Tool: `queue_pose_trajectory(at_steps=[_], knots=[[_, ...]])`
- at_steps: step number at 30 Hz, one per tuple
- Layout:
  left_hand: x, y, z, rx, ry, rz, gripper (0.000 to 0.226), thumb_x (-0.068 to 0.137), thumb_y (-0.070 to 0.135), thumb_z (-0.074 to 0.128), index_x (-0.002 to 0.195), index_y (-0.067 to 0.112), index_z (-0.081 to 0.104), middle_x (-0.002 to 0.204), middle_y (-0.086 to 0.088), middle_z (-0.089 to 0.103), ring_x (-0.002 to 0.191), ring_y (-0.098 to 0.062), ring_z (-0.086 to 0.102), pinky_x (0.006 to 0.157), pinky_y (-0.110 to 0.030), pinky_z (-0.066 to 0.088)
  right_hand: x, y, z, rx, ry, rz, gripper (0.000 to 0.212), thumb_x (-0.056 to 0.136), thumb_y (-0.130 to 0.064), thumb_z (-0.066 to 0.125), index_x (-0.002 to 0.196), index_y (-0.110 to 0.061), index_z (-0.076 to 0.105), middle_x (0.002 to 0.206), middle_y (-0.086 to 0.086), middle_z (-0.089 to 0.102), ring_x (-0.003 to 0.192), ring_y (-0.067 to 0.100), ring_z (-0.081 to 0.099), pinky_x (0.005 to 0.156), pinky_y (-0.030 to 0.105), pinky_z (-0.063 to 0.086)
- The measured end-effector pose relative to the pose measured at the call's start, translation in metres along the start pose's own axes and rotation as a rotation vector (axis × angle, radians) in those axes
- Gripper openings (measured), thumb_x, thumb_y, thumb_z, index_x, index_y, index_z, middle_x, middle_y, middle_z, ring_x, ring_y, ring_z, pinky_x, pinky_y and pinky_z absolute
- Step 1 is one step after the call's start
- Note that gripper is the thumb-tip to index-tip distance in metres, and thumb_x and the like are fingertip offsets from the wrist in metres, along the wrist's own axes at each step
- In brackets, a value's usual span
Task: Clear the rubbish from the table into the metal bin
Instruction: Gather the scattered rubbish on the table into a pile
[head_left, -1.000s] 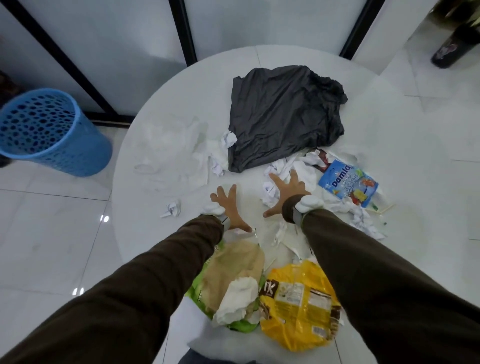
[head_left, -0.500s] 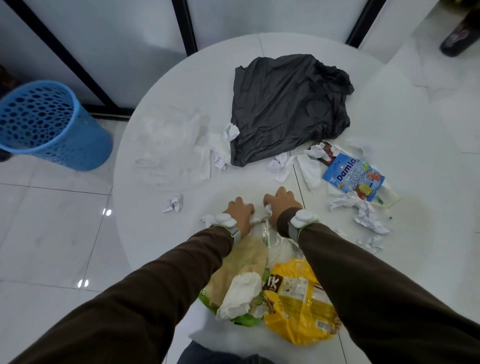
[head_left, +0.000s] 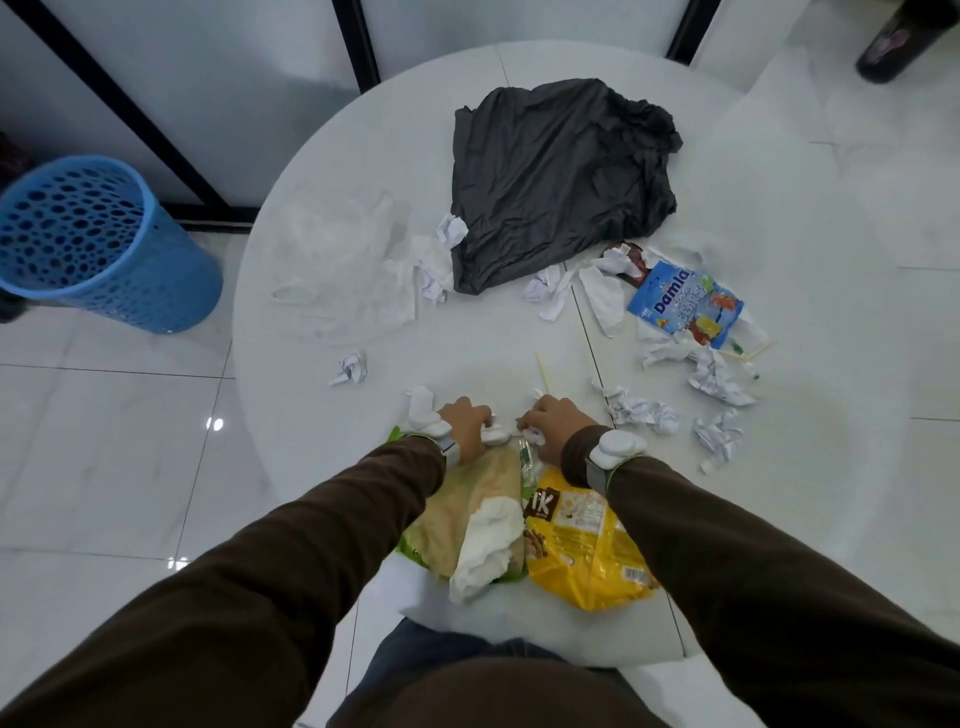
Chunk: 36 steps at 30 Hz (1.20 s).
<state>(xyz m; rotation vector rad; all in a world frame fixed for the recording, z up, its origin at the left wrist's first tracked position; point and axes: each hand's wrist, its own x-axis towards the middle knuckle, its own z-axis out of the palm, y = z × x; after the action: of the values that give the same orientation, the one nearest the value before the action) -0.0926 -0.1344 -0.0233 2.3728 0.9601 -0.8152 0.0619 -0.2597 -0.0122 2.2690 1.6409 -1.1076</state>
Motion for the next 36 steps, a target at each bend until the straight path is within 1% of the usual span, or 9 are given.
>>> queue_pose_trajectory(at_steps=[3, 11, 16, 19, 21, 25, 30, 33, 36], knots=[[-0.019, -0.002, 0.005, -0.008, 0.011, 0.039, 0.036, 0.096, 0.050, 0.049, 0.124, 0.030, 0.059, 0.121, -0.005, 0.056, 0.104, -0.030, 0.062, 0.094, -0.038, 0.043, -0.015, -0.007, 0.012, -0.016, -0.006, -0.038, 0.045, 0.090, -0.020, 0.062, 0.134, -0.026, 0.057, 0.136, 0.007, 0.045, 0.119, 0.035, 0.046, 0.103, 0.044, 0.043], [-0.041, -0.004, 0.034, -0.023, -0.006, 0.057, 0.036, 0.094, 0.051, 0.056, 0.124, 0.031, 0.056, 0.124, -0.007, 0.055, 0.106, -0.030, 0.061, 0.088, -0.037, 0.046, -0.042, -0.017, 0.038, -0.129, -0.018, -0.134, 0.044, 0.091, -0.019, 0.057, 0.133, -0.032, 0.053, 0.149, 0.001, 0.035, 0.127, 0.033, 0.042, 0.099, 0.049, 0.047], [-0.050, -0.004, 0.027, -0.070, 0.046, 0.082, 0.065, 0.089, 0.065, 0.053, 0.146, 0.040, 0.034, 0.129, -0.006, 0.055, 0.112, -0.030, 0.062, 0.087, -0.040, 0.051, -0.049, -0.020, 0.033, -0.095, 0.021, -0.117, 0.057, 0.087, -0.041, 0.062, 0.139, -0.042, 0.039, 0.157, -0.003, 0.027, 0.126, 0.031, 0.047, 0.094, 0.046, 0.051], [-0.055, -0.004, 0.016, -0.113, 0.115, 0.042, 0.084, 0.078, 0.073, 0.052, 0.149, 0.041, 0.022, 0.131, -0.002, 0.056, 0.113, -0.027, 0.062, 0.088, -0.042, 0.053, -0.051, -0.024, 0.021, -0.061, 0.137, -0.099, 0.062, 0.086, -0.058, 0.056, 0.142, -0.043, 0.036, 0.154, -0.008, 0.035, 0.124, 0.027, 0.051, 0.092, 0.044, 0.052], [-0.056, -0.007, 0.005, -0.162, 0.189, 0.015, 0.087, 0.078, 0.070, 0.058, 0.152, 0.037, 0.024, 0.135, -0.002, 0.054, 0.117, -0.026, 0.060, 0.091, -0.040, 0.051, -0.046, -0.025, 0.009, -0.046, 0.206, -0.083, 0.059, 0.087, -0.062, 0.052, 0.141, -0.040, 0.041, 0.147, -0.009, 0.045, 0.122, 0.025, 0.054, 0.091, 0.043, 0.052], [-0.044, -0.024, -0.021, -0.234, 0.278, -0.041, 0.075, 0.088, 0.058, 0.058, 0.152, 0.030, 0.032, 0.143, -0.005, 0.048, 0.127, -0.028, 0.053, 0.095, -0.041, 0.048, -0.024, -0.023, -0.013, 0.004, 0.329, -0.070, 0.053, 0.090, -0.056, 0.054, 0.136, -0.031, 0.051, 0.135, -0.004, 0.054, 0.122, 0.025, 0.052, 0.089, 0.039, 0.052], [-0.006, -0.059, -0.060, -0.291, 0.410, -0.121, 0.063, 0.092, 0.049, 0.059, 0.148, 0.025, 0.042, 0.144, -0.008, 0.047, 0.128, -0.029, 0.049, 0.097, -0.042, 0.049, 0.029, -0.018, -0.057, 0.057, 0.404, 0.018, 0.060, 0.087, -0.049, 0.063, 0.140, -0.026, 0.045, 0.143, 0.002, 0.044, 0.127, 0.027, 0.046, 0.096, 0.041, 0.049], [0.023, -0.080, -0.088, -0.266, 0.474, -0.187, 0.066, 0.090, 0.047, 0.063, 0.148, 0.023, 0.041, 0.150, -0.010, 0.041, 0.132, -0.032, 0.044, 0.102, -0.043, 0.045, 0.067, -0.011, -0.092, 0.039, 0.453, 0.094, 0.070, 0.085, -0.046, 0.066, 0.145, -0.025, 0.039, 0.152, 0.008, 0.037, 0.135, 0.031, 0.040, 0.106, 0.044, 0.043], [0.050, -0.101, -0.119, -0.219, 0.502, -0.308, 0.083, 0.085, 0.051, 0.069, 0.153, 0.025, 0.031, 0.162, -0.011, 0.024, 0.144, -0.033, 0.029, 0.112, -0.048, 0.035, 0.101, -0.002, -0.136, -0.005, 0.511, 0.162, 0.072, 0.084, -0.038, 0.067, 0.148, -0.023, 0.037, 0.156, 0.014, 0.032, 0.141, 0.035, 0.034, 0.114, 0.046, 0.036]])
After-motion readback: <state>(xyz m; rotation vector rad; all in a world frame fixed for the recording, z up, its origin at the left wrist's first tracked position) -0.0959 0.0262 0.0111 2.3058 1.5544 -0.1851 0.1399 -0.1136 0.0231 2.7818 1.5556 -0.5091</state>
